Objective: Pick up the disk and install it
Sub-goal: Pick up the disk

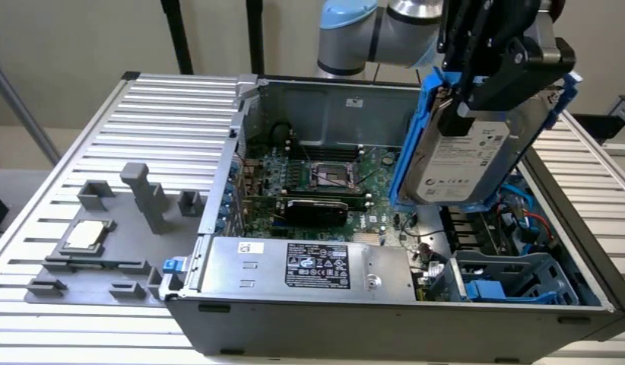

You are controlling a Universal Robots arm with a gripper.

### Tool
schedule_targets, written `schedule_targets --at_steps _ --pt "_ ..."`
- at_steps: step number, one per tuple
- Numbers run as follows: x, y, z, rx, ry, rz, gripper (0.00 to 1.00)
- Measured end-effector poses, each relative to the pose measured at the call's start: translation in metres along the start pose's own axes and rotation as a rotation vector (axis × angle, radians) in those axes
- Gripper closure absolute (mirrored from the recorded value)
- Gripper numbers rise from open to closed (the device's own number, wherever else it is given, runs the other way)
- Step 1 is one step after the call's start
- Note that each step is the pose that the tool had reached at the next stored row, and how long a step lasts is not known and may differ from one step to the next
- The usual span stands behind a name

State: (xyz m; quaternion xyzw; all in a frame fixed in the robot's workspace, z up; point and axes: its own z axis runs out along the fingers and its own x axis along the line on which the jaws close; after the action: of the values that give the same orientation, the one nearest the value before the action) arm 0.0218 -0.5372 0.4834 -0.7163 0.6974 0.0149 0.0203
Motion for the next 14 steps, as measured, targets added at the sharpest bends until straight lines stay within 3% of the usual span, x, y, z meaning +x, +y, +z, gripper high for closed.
schedule_targets --at_steps 14 --pt "0.051 -0.0258 0.0011 -0.0056 -0.0002 0.000 1.00"
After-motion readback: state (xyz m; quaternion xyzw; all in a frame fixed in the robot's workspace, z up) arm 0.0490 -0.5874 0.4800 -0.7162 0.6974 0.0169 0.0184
